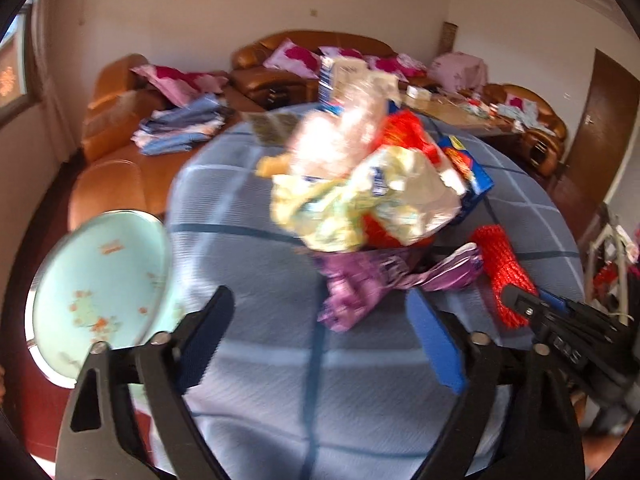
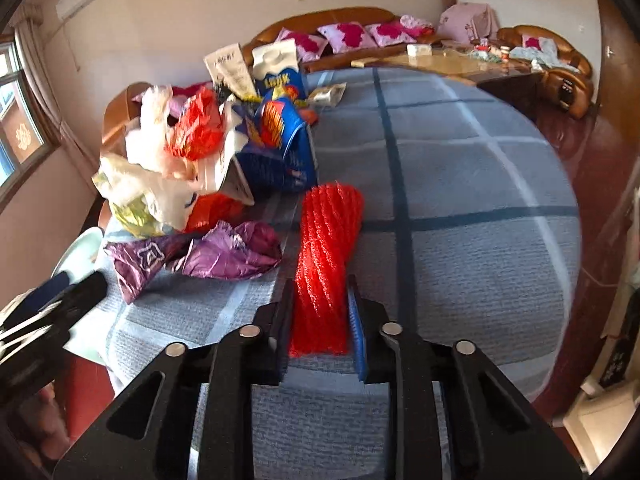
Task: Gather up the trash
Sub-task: 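Grasp the red mesh bag with the right tool while the left grasps the purple wrapper, then carry the red mesh bag with the right tool while the left carries the wrapper to the bin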
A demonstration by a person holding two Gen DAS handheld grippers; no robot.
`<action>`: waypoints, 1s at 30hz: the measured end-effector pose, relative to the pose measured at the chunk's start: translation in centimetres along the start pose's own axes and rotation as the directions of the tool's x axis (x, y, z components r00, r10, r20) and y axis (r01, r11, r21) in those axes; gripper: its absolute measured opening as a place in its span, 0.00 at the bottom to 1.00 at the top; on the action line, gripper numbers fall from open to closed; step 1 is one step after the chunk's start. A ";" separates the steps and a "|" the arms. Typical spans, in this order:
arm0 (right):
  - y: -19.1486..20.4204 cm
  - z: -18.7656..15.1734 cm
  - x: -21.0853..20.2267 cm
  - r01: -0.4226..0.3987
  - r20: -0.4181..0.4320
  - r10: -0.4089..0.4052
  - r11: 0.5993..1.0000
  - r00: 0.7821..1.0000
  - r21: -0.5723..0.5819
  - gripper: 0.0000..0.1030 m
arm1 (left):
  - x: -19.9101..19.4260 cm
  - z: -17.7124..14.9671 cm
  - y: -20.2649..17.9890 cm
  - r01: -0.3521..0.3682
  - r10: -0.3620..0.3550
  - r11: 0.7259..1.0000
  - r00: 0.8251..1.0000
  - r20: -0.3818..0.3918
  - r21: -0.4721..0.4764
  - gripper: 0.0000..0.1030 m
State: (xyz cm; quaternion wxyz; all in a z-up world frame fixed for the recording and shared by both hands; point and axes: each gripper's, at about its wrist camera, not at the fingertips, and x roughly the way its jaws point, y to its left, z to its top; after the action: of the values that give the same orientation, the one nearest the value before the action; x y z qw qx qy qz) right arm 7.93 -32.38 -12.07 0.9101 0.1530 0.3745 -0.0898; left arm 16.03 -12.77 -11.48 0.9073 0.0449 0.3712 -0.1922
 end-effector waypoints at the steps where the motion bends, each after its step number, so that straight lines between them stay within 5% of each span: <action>1: -0.2 0.1 -0.4 -0.007 0.012 0.007 1.000 1.000 0.008 0.23 | 0.7 0.2 -0.5 0.008 -0.008 1.000 1.000 -0.013 0.005 0.78; 3: -0.5 0.3 -1.2 -0.014 0.028 0.013 1.000 1.000 0.026 0.23 | 1.9 0.5 -1.3 0.021 -0.020 1.000 0.999 -0.038 0.007 0.77; 12: -1.2 0.0 -2.0 0.007 0.033 -0.008 0.998 0.999 0.055 0.23 | 3.4 0.5 -3.2 0.002 0.002 0.999 0.997 -0.082 0.049 0.35; 30: 1.8 -0.7 -7.5 -0.009 0.162 0.005 1.000 0.987 0.024 0.23 | -6.4 -2.7 0.6 0.077 -0.077 0.997 0.997 0.009 -0.018 0.35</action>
State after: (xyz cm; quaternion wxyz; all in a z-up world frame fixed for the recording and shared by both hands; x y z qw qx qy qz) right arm 2.71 -30.13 -6.86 0.9359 0.1576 0.2976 -0.1032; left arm 10.33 -9.60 -9.07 0.9013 0.0215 0.3705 -0.2236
